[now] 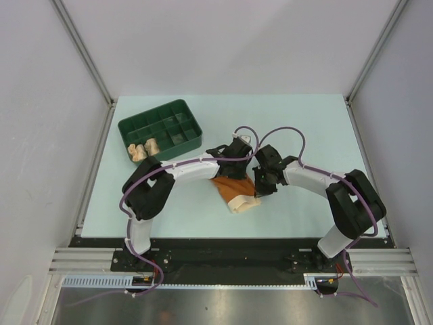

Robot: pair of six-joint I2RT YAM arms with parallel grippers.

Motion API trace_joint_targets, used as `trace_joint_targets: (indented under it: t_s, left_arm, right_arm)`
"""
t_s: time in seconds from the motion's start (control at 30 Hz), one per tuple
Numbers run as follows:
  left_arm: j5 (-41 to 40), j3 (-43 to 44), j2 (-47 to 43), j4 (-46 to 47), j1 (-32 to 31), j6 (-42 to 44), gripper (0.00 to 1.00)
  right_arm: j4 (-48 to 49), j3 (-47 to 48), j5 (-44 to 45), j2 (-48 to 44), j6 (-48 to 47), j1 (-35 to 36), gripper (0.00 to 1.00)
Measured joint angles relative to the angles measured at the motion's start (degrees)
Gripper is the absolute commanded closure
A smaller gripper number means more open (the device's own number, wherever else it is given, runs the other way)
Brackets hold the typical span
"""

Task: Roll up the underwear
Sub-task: Fold the underwear at the center of the board.

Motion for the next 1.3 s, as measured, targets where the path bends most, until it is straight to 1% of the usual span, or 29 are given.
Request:
trace_joint_targets:
  t_s: [0.07, 0.13, 0.17, 0.27, 0.5, 0.63, 0.73, 0.77, 0.8, 0.83, 0.87, 0.9, 0.97, 1.0, 1.03, 1.1, 1.17, 1.23, 1.3]
  left_arm:
    - [0.0, 0.1, 0.1, 0.0, -0.1, 0.1, 1.00]
    - [-0.2, 0.2, 0.2, 0.0, -0.2, 0.2, 1.00]
    - [-0.2, 0.3, 0.2, -0.1, -0.3, 0.3, 1.00]
    - [-0.5, 0.6, 0.2, 0.0, -0.4, 0.5, 1.00]
    - [-0.6, 0.6, 0.2, 0.0, -0.5, 0.5, 1.00]
    - [-0.6, 0.6, 0.2, 0.0, -0.5, 0.5, 1.00]
    - [-0.6, 0.6, 0.2, 0.0, -0.6, 0.5, 1.00]
    - [-0.6, 0.6, 0.2, 0.0, -0.7, 0.5, 1.00]
    - [-0.6, 0.6, 0.2, 0.0, -0.7, 0.5, 1.00]
    - [-0.6, 0.6, 0.2, 0.0, -0.7, 0.5, 0.96]
    - [-0.6, 0.6, 0.2, 0.0, -0.8, 0.6, 0.90]
    - [-0.6, 0.6, 0.2, 0.0, -0.9, 0.6, 0.74]
    - [-0.6, 0.6, 0.2, 0.0, -0.9, 0.9, 0.56]
    - [-0.7, 0.6, 0.1, 0.0, -0.9, 0.9, 0.40]
    - [-1.0, 0.6, -0.2, -0.3, -1.0, 0.9, 0.34]
    - [-1.4, 0.6, -1.5, -1.2, -1.0, 1.1, 0.29]
    - [-2.0, 0.0, -4.4, -1.8, -1.0, 0.9, 0.28]
    - [-3.0, -2.7, -10.0, -1.9, -1.0, 0.3, 0.28]
    - [-4.0, -7.5, -17.0, -1.3, -1.0, -0.9, 0.28]
  right_arm:
    - [0.0, 0.0, 0.0, 0.1, 0.0, -0.1, 0.76]
    - [-0.1, 0.0, 0.3, 0.1, -0.3, -0.1, 0.70]
    - [-0.3, 0.0, 0.5, 0.1, -0.5, -0.1, 0.64]
    - [-0.7, 0.0, 1.3, 0.0, -0.9, -0.1, 0.61]
    - [-1.0, -0.9, 2.0, 0.0, -1.1, -0.1, 0.61]
    - [-0.9, -1.3, 2.0, 0.0, -0.9, -0.1, 0.67]
    - [-0.5, -1.7, 1.7, -0.2, -0.6, -0.1, 0.83]
    - [-0.4, -1.7, 1.4, -0.2, -0.5, -0.2, 0.90]
    - [-0.4, -1.7, 1.1, -0.2, -0.3, -0.2, 0.94]
    - [-0.3, -1.8, 0.8, -0.2, -0.3, -0.3, 0.97]
    - [-0.3, -1.9, 0.4, -0.3, -0.2, -0.3, 1.00]
    - [-0.2, -1.9, 0.1, -0.3, -0.1, -0.4, 1.00]
    - [0.2, -2.3, -0.4, -0.6, 0.2, -0.6, 1.00]
    - [0.5, -2.7, -0.6, -0.9, 0.4, -0.7, 1.00]
    - [0.9, -3.1, -0.9, -1.2, 0.6, -0.7, 1.00]
    - [1.5, -3.8, -1.4, -1.7, 1.3, -0.5, 1.00]
    - [2.3, -4.5, -1.7, -2.1, 2.4, 0.3, 1.00]
    - [3.2, -5.0, -1.7, -2.3, 4.2, 1.7, 1.00]
    - [4.3, -5.3, -1.7, -2.3, 6.2, 3.6, 1.00]
